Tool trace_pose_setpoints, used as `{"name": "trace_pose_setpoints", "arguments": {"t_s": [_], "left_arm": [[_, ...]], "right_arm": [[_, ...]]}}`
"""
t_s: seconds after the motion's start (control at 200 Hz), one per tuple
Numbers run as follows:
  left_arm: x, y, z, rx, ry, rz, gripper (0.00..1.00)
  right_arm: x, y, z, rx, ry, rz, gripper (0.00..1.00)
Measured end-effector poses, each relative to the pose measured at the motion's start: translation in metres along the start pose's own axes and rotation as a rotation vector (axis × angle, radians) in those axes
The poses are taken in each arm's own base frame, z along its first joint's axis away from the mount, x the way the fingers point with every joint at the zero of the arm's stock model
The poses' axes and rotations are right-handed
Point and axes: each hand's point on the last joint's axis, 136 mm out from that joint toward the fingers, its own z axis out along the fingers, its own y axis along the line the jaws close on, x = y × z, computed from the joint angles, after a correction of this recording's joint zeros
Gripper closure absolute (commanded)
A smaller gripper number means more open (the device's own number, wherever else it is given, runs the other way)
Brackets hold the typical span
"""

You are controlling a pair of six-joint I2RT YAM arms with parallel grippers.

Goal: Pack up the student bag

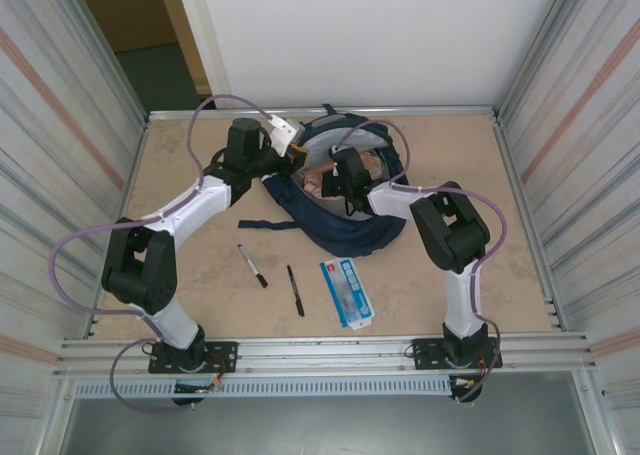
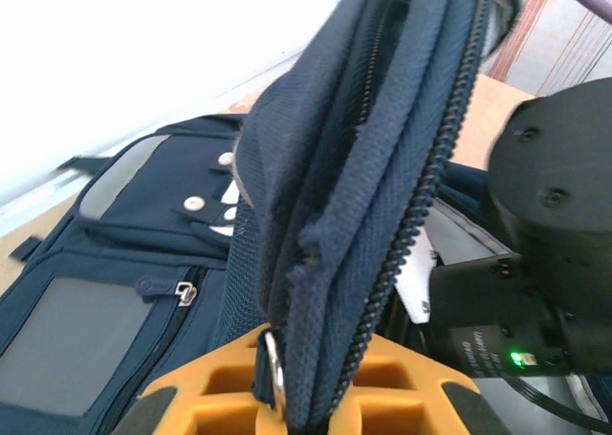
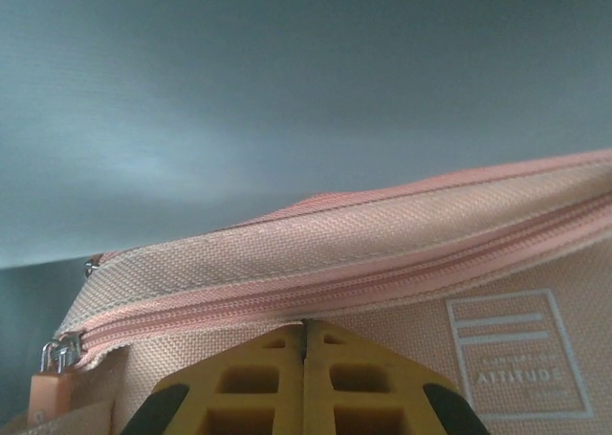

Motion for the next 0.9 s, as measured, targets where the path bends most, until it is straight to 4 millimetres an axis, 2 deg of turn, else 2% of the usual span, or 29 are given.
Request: {"name": "trace_pose_setpoints", "arguments": {"t_s": [0.14, 0.256, 0.336, 0.431, 0.501, 0.576, 0.661, 0.742, 0.847, 0.897], "left_arm": [[0.002, -0.004, 0.0, 0.009, -0.019, -0.001, 1.0], [0.005, -0.004, -0.002, -0.006, -0.022, -0.008, 1.0], [0.007, -0.004, -0.002, -0.016, -0.018, -0.008, 1.0], [0.009, -0.005, -0.003, -0.024, -0.019, -0.009, 1.0], [0.01, -0.009, -0.002, -0.019, -0.017, -0.004, 1.0], [0.01, -0.013, 0.0, -0.012, -0.016, 0.004, 1.0], [0.01, -0.016, 0.0, -0.006, -0.016, 0.012, 1.0], [0.009, -0.018, 0.001, -0.001, -0.021, 0.02, 1.0], [0.006, -0.02, 0.002, 0.002, -0.03, 0.026, 1.0], [0.005, -0.021, 0.002, 0.005, -0.034, 0.035, 1.0]], "right_arm": [[-0.006, -0.001, -0.001, -0.037, -0.002, 0.032, 0.76], [-0.015, -0.002, -0.017, -0.05, 0.015, 0.134, 0.6], [-0.023, -0.006, -0.041, -0.053, 0.015, 0.241, 0.56], [-0.029, -0.021, -0.07, -0.037, 0.0, 0.41, 0.55], [-0.023, -0.034, -0.08, -0.014, 0.012, 0.518, 0.52], [-0.008, -0.046, -0.081, 0.022, 0.042, 0.599, 0.51], [0.013, -0.053, -0.075, 0.054, 0.098, 0.664, 0.51], [0.022, -0.054, -0.064, 0.054, 0.137, 0.714, 0.54], [0.026, -0.055, -0.049, 0.054, 0.163, 0.762, 0.78], [0.025, -0.053, -0.044, 0.048, 0.166, 0.781, 0.86]]}}
